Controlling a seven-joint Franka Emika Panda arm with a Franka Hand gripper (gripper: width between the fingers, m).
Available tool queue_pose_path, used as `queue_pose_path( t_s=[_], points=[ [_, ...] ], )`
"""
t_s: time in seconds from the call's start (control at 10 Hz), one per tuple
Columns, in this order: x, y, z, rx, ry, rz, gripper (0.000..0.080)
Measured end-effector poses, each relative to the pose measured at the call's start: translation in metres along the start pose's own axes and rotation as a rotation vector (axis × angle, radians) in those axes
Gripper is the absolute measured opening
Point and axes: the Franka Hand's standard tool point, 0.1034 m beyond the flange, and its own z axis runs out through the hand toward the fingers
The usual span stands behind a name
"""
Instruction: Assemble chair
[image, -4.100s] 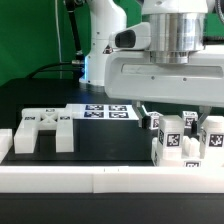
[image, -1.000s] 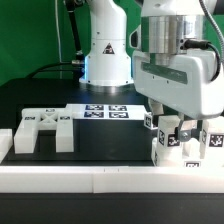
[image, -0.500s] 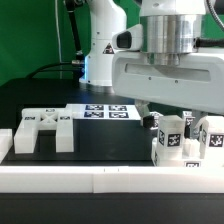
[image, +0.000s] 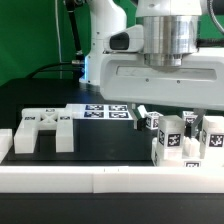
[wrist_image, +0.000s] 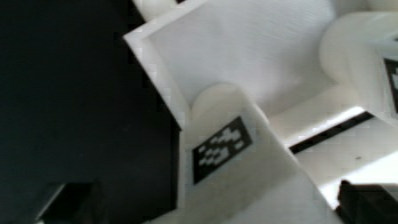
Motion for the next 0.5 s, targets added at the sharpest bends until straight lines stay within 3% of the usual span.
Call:
queue_pose_path(
  t_s=[0.2, 0.5],
  points=[
    [0.0, -0.001, -0.0003, 0.001, 0.001, -0.107, 0.0649],
    [0.0012, -0.003, -0.005, -0.022, 0.008, -0.36, 0.0649]
  ],
)
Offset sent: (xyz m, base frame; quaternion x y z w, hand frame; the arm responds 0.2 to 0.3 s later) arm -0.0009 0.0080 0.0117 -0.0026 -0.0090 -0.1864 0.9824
